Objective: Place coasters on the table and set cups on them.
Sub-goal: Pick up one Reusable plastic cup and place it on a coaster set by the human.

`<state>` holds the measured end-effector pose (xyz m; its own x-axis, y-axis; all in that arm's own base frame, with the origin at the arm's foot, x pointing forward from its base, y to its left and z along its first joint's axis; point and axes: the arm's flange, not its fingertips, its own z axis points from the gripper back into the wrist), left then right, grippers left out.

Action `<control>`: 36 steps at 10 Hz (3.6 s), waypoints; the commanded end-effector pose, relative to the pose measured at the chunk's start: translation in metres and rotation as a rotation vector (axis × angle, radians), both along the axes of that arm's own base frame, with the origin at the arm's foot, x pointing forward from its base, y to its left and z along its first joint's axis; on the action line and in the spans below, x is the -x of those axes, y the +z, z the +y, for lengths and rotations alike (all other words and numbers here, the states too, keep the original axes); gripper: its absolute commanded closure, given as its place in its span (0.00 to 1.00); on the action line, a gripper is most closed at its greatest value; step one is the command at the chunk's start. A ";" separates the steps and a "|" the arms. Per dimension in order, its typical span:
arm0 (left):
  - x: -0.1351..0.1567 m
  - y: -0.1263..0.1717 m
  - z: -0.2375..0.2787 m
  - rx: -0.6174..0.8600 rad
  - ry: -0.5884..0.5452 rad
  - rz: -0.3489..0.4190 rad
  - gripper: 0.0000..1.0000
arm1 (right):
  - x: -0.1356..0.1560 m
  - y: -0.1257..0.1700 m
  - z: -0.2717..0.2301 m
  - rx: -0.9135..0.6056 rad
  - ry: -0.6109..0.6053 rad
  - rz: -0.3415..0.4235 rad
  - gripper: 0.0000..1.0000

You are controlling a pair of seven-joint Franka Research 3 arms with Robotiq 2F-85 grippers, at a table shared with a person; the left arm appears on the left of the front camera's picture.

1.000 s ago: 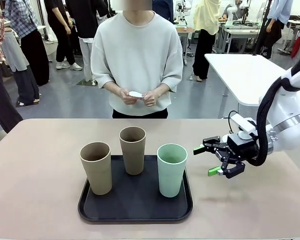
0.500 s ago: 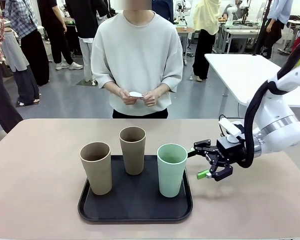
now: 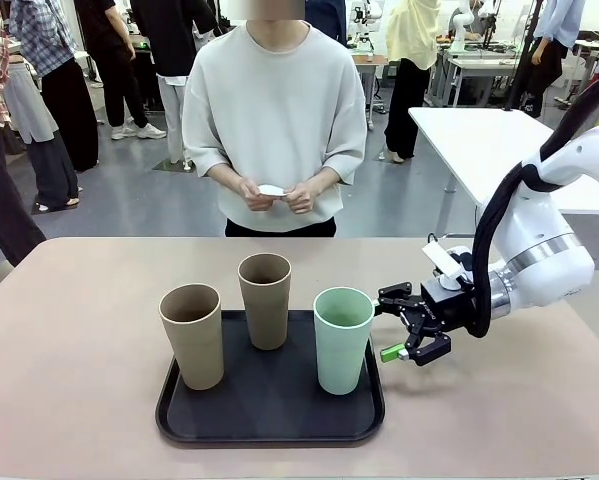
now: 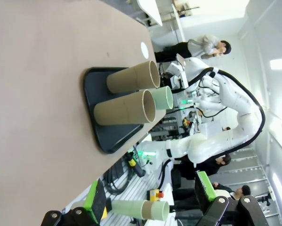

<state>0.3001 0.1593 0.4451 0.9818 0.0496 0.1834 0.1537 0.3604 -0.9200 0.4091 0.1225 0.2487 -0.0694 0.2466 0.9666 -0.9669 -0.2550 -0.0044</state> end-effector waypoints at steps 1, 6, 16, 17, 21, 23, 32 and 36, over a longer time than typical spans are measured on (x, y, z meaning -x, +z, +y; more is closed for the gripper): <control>0.000 0.001 0.001 0.010 -0.002 -0.017 0.00 | 0.005 0.001 0.011 -0.014 -0.012 0.001 0.00; 0.000 0.001 0.001 0.010 -0.002 -0.017 0.00 | 0.009 0.004 0.029 -0.028 0.051 0.037 0.00; 0.000 0.001 0.001 0.010 -0.002 -0.017 0.00 | -0.002 -0.007 0.068 -0.030 0.082 0.058 0.00; 0.000 0.001 0.001 0.010 -0.002 -0.017 0.00 | -0.004 -0.008 0.074 -0.027 0.090 0.065 0.00; 0.000 0.001 0.001 0.010 -0.002 -0.017 0.00 | -0.005 -0.012 0.078 -0.017 0.168 0.075 0.57; 0.000 0.001 0.001 0.010 -0.002 -0.017 0.00 | -0.004 -0.011 0.074 -0.019 0.169 0.073 1.00; 0.000 0.001 0.001 0.010 -0.002 -0.017 0.00 | 0.044 0.129 0.027 -0.118 0.052 0.142 1.00; 0.000 0.001 0.001 0.010 -0.002 -0.017 0.00 | 0.047 0.169 0.022 -0.074 -0.023 0.200 1.00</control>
